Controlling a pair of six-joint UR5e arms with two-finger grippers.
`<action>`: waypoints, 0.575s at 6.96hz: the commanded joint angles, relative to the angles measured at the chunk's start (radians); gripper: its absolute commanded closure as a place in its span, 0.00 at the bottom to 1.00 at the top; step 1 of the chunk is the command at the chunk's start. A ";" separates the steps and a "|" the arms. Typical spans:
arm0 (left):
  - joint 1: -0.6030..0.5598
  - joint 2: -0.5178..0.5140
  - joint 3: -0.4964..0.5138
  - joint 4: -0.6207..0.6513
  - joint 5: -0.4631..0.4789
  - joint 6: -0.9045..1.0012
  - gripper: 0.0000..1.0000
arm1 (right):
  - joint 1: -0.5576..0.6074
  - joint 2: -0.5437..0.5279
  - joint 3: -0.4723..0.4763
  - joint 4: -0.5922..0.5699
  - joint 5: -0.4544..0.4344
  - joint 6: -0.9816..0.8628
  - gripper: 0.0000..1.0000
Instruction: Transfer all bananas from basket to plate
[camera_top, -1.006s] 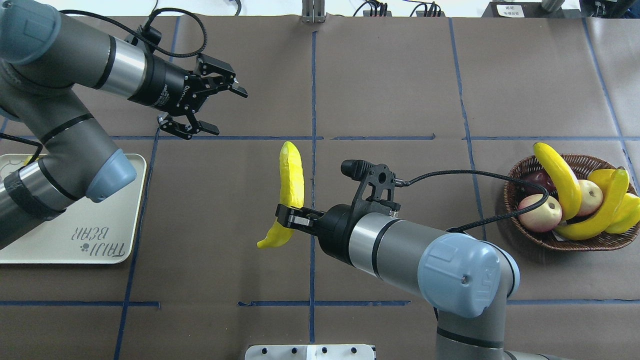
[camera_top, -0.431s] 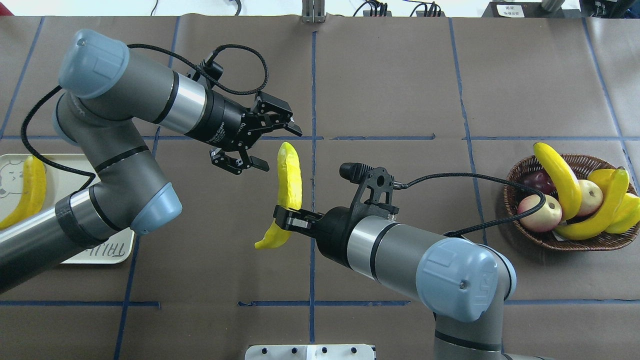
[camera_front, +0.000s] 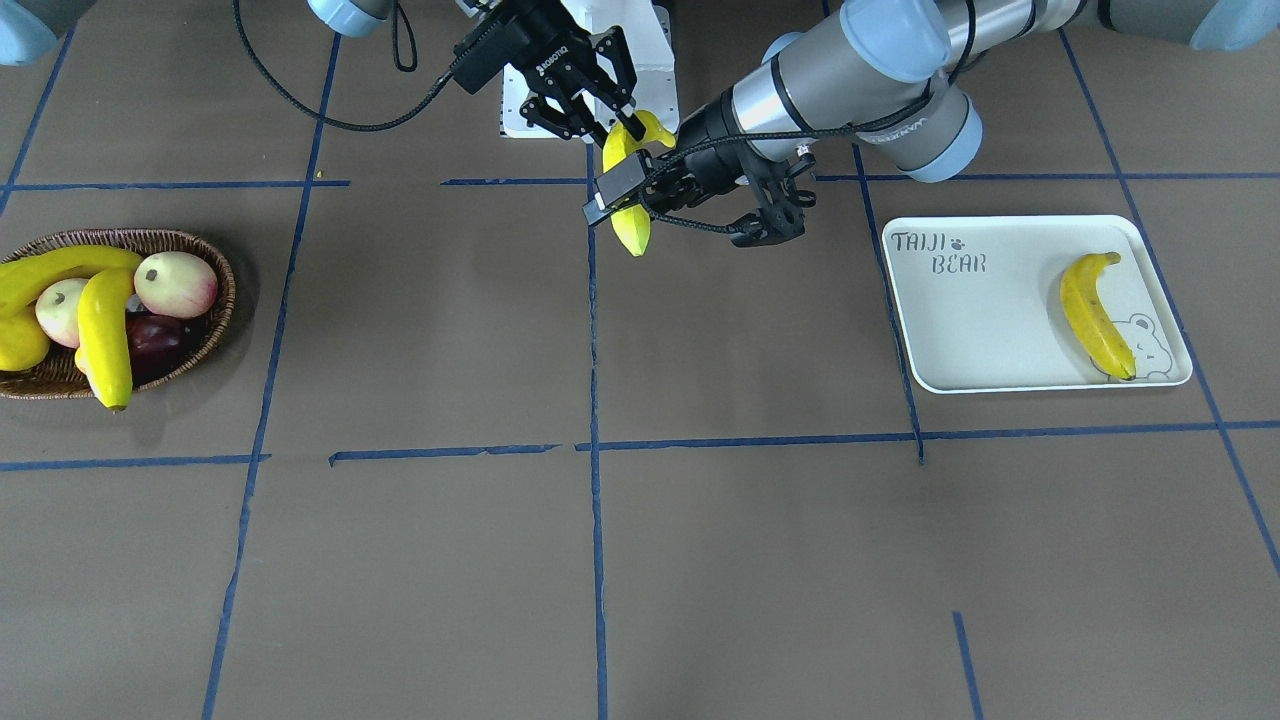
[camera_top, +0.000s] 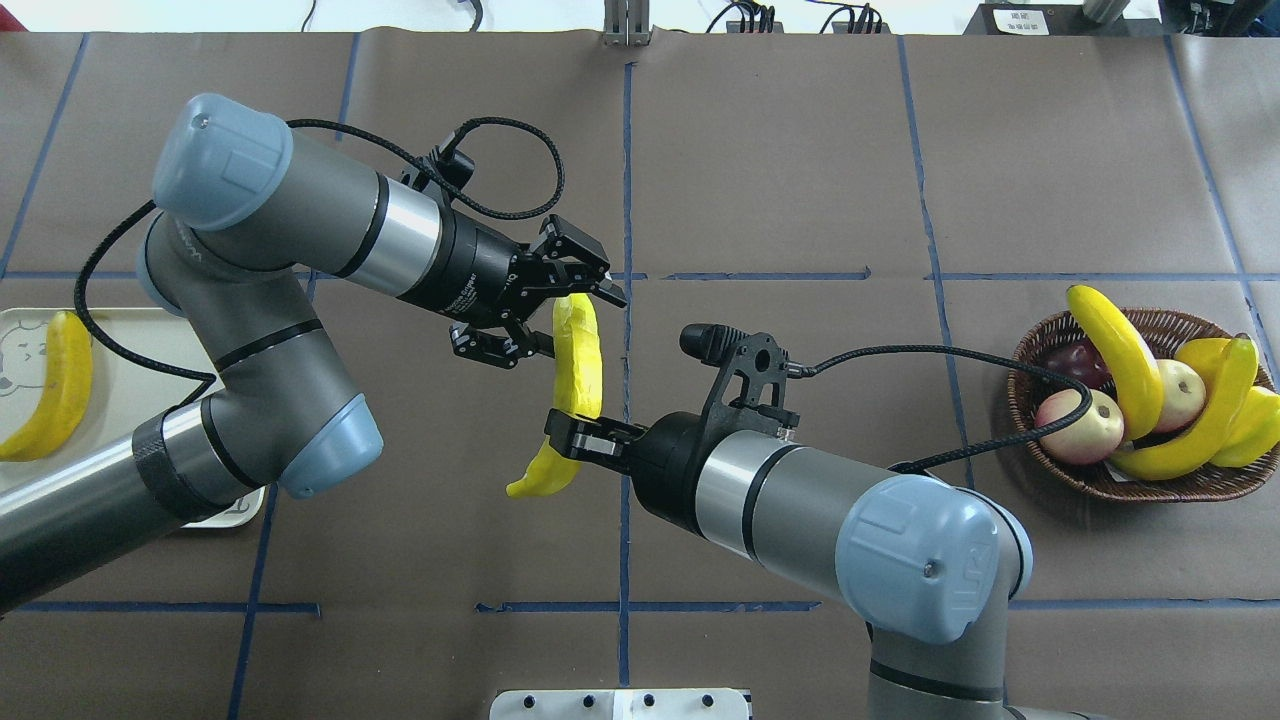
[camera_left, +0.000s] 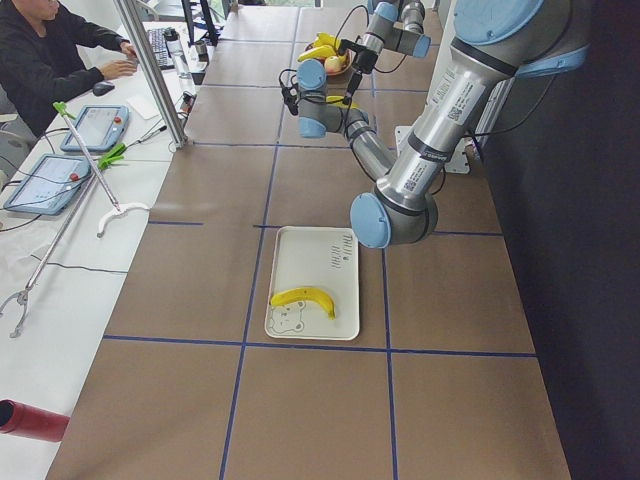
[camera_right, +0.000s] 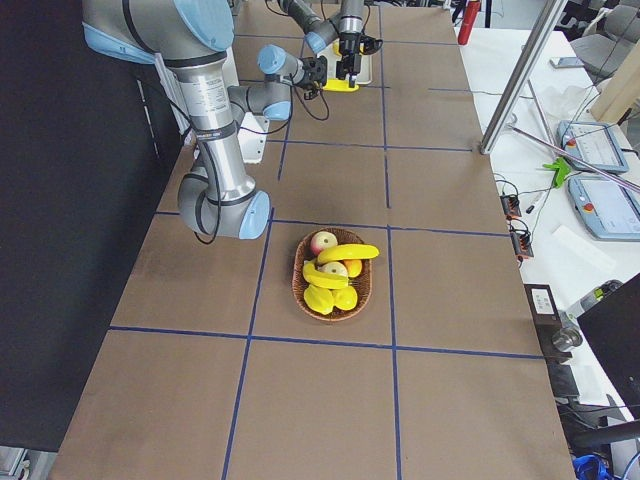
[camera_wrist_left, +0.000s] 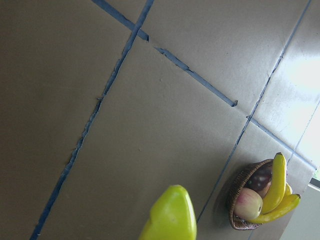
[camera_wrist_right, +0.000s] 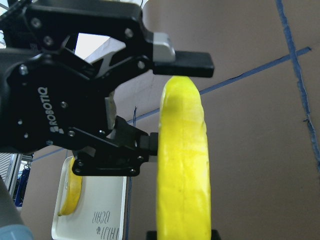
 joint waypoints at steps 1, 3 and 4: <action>0.003 0.003 -0.001 0.000 0.004 0.005 1.00 | 0.001 0.000 0.002 0.001 0.000 0.002 0.96; 0.003 0.003 -0.002 0.000 0.003 0.005 1.00 | 0.001 0.003 0.012 0.001 -0.001 0.008 0.01; 0.003 0.005 -0.004 0.000 0.004 0.007 1.00 | 0.004 0.002 0.021 0.001 -0.001 0.009 0.00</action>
